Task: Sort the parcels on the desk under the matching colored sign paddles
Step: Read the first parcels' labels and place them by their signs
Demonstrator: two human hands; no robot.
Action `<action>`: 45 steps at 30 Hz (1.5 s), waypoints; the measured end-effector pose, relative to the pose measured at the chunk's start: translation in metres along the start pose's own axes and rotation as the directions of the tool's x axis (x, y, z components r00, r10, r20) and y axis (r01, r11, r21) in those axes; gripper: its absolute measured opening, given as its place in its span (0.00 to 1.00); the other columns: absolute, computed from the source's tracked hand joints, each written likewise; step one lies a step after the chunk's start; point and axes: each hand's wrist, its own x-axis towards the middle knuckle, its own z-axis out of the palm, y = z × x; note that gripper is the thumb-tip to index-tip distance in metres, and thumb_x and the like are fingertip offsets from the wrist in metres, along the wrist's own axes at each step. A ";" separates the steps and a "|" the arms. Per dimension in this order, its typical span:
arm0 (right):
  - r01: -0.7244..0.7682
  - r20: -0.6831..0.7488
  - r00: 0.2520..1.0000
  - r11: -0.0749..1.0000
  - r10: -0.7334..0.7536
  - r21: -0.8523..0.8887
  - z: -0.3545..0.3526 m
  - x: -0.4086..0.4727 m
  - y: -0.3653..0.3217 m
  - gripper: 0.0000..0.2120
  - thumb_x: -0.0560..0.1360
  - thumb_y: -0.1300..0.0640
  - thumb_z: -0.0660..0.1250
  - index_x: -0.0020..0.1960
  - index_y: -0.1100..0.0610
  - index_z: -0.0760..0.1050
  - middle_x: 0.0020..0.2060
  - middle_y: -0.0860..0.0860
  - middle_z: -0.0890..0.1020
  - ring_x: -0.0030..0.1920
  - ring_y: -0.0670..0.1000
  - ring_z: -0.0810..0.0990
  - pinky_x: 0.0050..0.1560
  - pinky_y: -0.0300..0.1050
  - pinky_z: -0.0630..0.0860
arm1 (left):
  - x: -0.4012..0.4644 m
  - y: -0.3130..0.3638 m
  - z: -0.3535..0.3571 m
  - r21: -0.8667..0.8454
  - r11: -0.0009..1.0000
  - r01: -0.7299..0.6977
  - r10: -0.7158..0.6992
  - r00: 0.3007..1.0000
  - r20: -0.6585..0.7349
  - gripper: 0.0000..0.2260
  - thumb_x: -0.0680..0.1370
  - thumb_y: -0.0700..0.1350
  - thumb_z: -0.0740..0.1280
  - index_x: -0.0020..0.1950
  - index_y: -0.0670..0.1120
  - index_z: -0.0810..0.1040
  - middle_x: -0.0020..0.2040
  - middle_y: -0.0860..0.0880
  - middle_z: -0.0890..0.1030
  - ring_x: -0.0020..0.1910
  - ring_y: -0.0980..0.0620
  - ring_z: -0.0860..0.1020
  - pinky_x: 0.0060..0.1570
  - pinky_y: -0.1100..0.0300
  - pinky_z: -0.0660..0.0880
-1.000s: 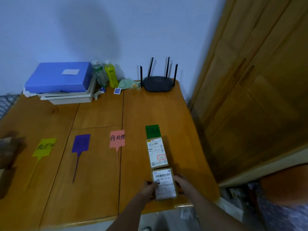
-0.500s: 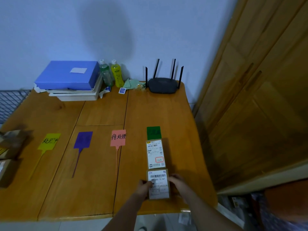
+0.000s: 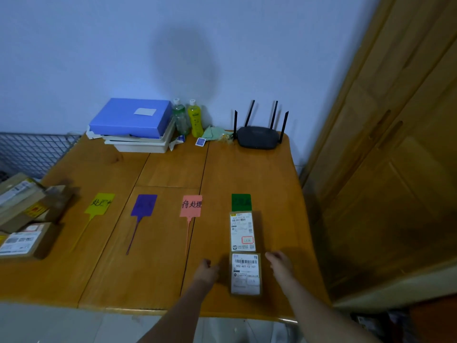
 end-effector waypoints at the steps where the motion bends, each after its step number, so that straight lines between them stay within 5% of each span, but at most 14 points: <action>1: 0.048 -0.010 0.999 0.998 -0.048 -0.049 0.001 -0.001 -0.011 0.11 0.77 0.53 0.64 0.57 0.57 0.74 0.53 0.55 0.79 0.52 0.55 0.77 0.59 0.55 0.75 | 0.000 0.002 -0.012 0.108 0.994 -0.012 0.017 0.999 -0.048 0.25 0.80 0.48 0.61 0.74 0.39 0.62 0.67 0.40 0.72 0.54 0.47 0.73 0.54 0.53 0.71; 4: 0.208 0.029 0.978 0.956 -0.207 -0.208 0.008 -0.007 -0.051 0.09 0.78 0.54 0.61 0.53 0.57 0.74 0.40 0.50 0.78 0.41 0.49 0.77 0.43 0.45 0.75 | -0.002 0.009 -0.056 0.321 0.947 -0.017 0.074 0.984 -0.165 0.20 0.80 0.46 0.59 0.70 0.39 0.66 0.56 0.42 0.75 0.44 0.49 0.73 0.45 0.56 0.70; 8: 0.371 0.138 0.928 0.878 -0.345 -0.301 0.040 -0.023 -0.105 0.06 0.78 0.55 0.60 0.47 0.56 0.74 0.34 0.51 0.76 0.33 0.52 0.74 0.34 0.47 0.70 | -0.017 0.023 -0.123 0.431 0.902 -0.014 0.149 0.948 -0.281 0.17 0.79 0.47 0.60 0.66 0.40 0.70 0.60 0.42 0.76 0.53 0.47 0.75 0.51 0.56 0.72; 11: 0.478 0.215 0.878 0.809 -0.427 -0.342 0.077 -0.048 -0.141 0.08 0.77 0.56 0.59 0.40 0.55 0.70 0.31 0.51 0.71 0.31 0.50 0.68 0.35 0.43 0.63 | -0.025 0.031 -0.178 0.493 0.869 -0.045 0.238 0.911 -0.337 0.16 0.78 0.47 0.60 0.61 0.40 0.73 0.60 0.42 0.77 0.58 0.44 0.76 0.53 0.56 0.72; 16: 0.615 0.348 0.787 0.688 -0.510 -0.385 0.165 -0.093 -0.195 0.09 0.78 0.53 0.59 0.46 0.57 0.74 0.37 0.51 0.76 0.41 0.52 0.75 0.39 0.44 0.68 | -0.044 0.029 -0.270 0.479 0.874 -0.081 0.300 0.867 -0.399 0.14 0.77 0.47 0.60 0.57 0.40 0.75 0.57 0.41 0.78 0.57 0.43 0.76 0.50 0.56 0.72; 24: 0.750 0.454 0.661 0.545 -0.597 -0.376 0.308 -0.172 -0.253 0.09 0.75 0.54 0.61 0.37 0.51 0.71 0.40 0.51 0.76 0.41 0.52 0.74 0.40 0.43 0.68 | -0.065 -0.008 -0.424 0.404 0.905 -0.134 0.335 0.810 -0.482 0.13 0.77 0.48 0.61 0.55 0.41 0.77 0.53 0.42 0.79 0.49 0.44 0.77 0.48 0.54 0.74; 28: 0.769 0.491 0.637 0.532 -0.594 -0.354 0.360 -0.192 -0.268 0.11 0.75 0.52 0.60 0.48 0.57 0.76 0.46 0.53 0.79 0.44 0.53 0.77 0.44 0.48 0.73 | -0.077 -0.028 -0.471 0.353 0.927 -0.127 0.313 0.783 -0.538 0.08 0.79 0.46 0.59 0.49 0.43 0.74 0.52 0.39 0.79 0.47 0.44 0.76 0.46 0.57 0.71; 30: 0.775 0.504 0.630 0.519 -0.591 -0.361 0.380 -0.196 -0.272 0.12 0.75 0.52 0.60 0.50 0.58 0.77 0.49 0.53 0.79 0.49 0.55 0.78 0.50 0.50 0.75 | -0.076 -0.039 -0.485 0.337 0.936 -0.100 0.282 0.786 -0.550 0.11 0.79 0.44 0.58 0.54 0.40 0.75 0.50 0.40 0.78 0.51 0.42 0.77 0.47 0.55 0.72; 33: 0.783 0.518 0.622 0.493 -0.588 -0.381 0.404 -0.199 -0.279 0.11 0.76 0.51 0.60 0.51 0.57 0.76 0.51 0.53 0.79 0.51 0.54 0.78 0.53 0.51 0.75 | -0.065 -0.053 -0.500 0.323 0.942 -0.092 0.266 0.790 -0.552 0.10 0.78 0.42 0.59 0.54 0.39 0.76 0.46 0.41 0.77 0.44 0.45 0.76 0.45 0.51 0.74; 36: 0.785 0.530 0.618 0.484 -0.580 -0.386 0.426 -0.193 -0.285 0.12 0.77 0.52 0.60 0.54 0.58 0.76 0.52 0.53 0.78 0.52 0.55 0.77 0.54 0.50 0.74 | -0.049 -0.056 -0.511 0.312 0.948 -0.071 0.238 0.808 -0.539 0.12 0.78 0.41 0.59 0.57 0.38 0.76 0.52 0.37 0.79 0.50 0.42 0.78 0.49 0.49 0.76; 40: 0.779 0.543 0.624 0.505 -0.562 -0.373 0.457 -0.172 -0.297 0.12 0.77 0.53 0.60 0.54 0.60 0.76 0.53 0.54 0.79 0.53 0.55 0.77 0.56 0.50 0.74 | -0.024 -0.053 -0.529 0.313 0.948 -0.048 0.217 0.820 -0.530 0.06 0.77 0.43 0.59 0.51 0.43 0.73 0.44 0.45 0.76 0.43 0.49 0.75 0.31 0.62 0.68; 45: 0.763 0.567 0.634 0.544 -0.527 -0.348 0.501 -0.144 -0.319 0.11 0.77 0.52 0.60 0.50 0.59 0.75 0.46 0.53 0.77 0.45 0.54 0.75 0.47 0.47 0.72 | 0.007 -0.044 -0.558 0.312 0.950 0.001 0.176 0.823 -0.540 0.12 0.78 0.45 0.59 0.58 0.42 0.74 0.48 0.46 0.76 0.45 0.50 0.75 0.43 0.58 0.73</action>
